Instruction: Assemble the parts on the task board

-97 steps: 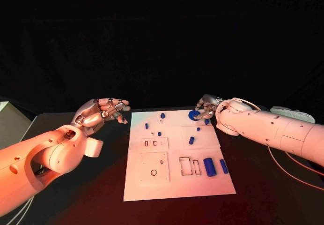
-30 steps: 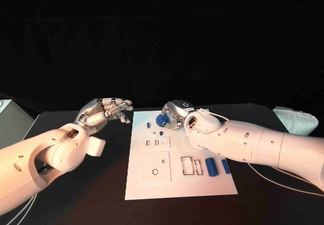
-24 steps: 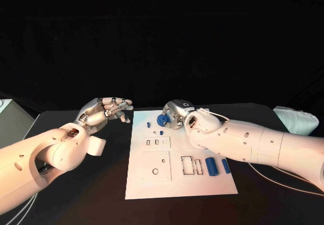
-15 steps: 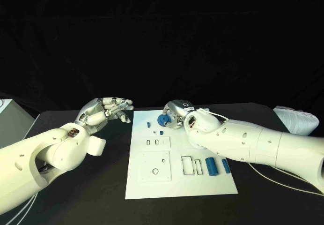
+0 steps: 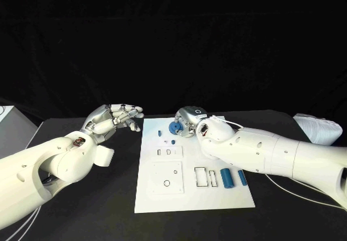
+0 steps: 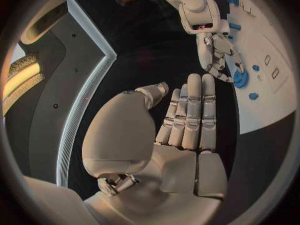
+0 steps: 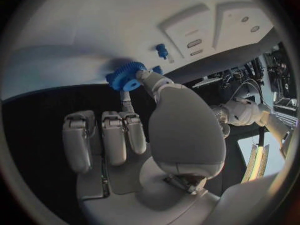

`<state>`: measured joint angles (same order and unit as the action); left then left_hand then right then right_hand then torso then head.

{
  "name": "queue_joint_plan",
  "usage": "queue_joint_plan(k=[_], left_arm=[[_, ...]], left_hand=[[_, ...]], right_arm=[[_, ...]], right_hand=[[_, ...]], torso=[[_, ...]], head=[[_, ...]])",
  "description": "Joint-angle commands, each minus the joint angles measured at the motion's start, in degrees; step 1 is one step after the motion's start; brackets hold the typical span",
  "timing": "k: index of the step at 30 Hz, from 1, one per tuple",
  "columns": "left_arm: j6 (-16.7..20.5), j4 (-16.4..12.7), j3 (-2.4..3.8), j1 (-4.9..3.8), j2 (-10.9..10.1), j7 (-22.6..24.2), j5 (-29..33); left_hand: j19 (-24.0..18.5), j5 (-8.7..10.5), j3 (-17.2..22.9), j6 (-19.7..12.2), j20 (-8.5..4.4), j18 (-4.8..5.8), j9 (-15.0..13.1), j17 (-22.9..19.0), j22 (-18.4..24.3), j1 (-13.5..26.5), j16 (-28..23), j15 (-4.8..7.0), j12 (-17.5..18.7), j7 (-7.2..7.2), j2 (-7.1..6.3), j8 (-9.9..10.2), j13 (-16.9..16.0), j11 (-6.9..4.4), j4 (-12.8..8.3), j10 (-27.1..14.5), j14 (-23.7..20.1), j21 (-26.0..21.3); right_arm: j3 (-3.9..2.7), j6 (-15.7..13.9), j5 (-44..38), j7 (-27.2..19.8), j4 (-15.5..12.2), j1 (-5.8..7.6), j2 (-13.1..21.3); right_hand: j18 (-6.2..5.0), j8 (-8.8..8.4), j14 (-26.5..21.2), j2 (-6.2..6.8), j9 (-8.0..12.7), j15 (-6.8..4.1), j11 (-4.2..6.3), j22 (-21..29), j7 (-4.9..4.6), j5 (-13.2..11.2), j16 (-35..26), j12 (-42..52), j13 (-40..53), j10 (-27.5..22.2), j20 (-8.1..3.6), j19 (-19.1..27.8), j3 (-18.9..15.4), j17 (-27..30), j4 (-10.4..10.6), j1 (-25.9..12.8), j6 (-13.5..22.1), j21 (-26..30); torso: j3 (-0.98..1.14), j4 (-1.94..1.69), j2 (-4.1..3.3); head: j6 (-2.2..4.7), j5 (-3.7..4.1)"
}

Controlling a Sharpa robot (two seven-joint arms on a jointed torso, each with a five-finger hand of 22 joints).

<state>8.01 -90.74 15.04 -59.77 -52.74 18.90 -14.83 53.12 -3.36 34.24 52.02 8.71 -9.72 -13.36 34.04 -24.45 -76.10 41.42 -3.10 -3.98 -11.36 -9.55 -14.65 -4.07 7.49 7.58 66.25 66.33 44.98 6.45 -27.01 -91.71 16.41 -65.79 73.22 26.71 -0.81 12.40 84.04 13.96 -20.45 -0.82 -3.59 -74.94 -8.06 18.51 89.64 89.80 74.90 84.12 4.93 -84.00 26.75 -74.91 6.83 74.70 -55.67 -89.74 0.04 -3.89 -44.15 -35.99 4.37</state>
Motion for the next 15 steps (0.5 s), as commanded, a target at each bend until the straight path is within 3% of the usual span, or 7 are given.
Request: queue_joint_plan(k=[1, 15], left_arm=[[-1.21, -0.15, 0.04, -0.02, 0.10, 0.09, -0.34], [-1.30, -0.18, 0.04, -0.03, 0.04, -0.06, -0.38]], left_hand=[[-0.45, 0.10, 0.07, -0.39, 0.05, -0.64, -0.05, 0.05, -0.05, 0.14, 0.33, -0.07, 0.23, -0.04, 0.02, 0.35, -0.06, 0.02, -0.12, -0.56, -0.35, 0.38], [-0.52, 0.10, 0.07, -0.41, 0.07, -0.64, -0.07, 0.06, -0.10, 0.18, 0.36, -0.08, 0.24, -0.06, 0.03, 0.37, -0.06, 0.04, -0.11, -0.59, -0.39, 0.46]], right_arm=[[0.00, -0.43, -0.90, 0.09, 0.14, -0.01, -0.17], [0.04, 2.02, 0.23, -0.93, 0.49, -0.02, -0.51]], right_hand=[[0.81, -0.70, 5.96, 0.10, 0.10, -0.21, 0.00, -15.06, -0.23, -0.30, 0.36, 0.20, 15.10, 5.88, -0.16, -6.00, -0.06, -15.09, 0.52, -0.90, 0.79, -0.26], [0.81, -2.23, 5.96, 0.65, 0.74, 0.07, -0.30, -15.06, -0.48, -0.63, 0.36, 0.20, 15.10, 5.88, 0.15, -6.00, -2.13, -15.09, 1.64, -2.11, 2.67, -0.26]], torso=[[0.00, -0.01, 0.03], [0.04, 0.06, 0.01]], head=[[-0.10, -0.06], [-0.09, -0.08]])
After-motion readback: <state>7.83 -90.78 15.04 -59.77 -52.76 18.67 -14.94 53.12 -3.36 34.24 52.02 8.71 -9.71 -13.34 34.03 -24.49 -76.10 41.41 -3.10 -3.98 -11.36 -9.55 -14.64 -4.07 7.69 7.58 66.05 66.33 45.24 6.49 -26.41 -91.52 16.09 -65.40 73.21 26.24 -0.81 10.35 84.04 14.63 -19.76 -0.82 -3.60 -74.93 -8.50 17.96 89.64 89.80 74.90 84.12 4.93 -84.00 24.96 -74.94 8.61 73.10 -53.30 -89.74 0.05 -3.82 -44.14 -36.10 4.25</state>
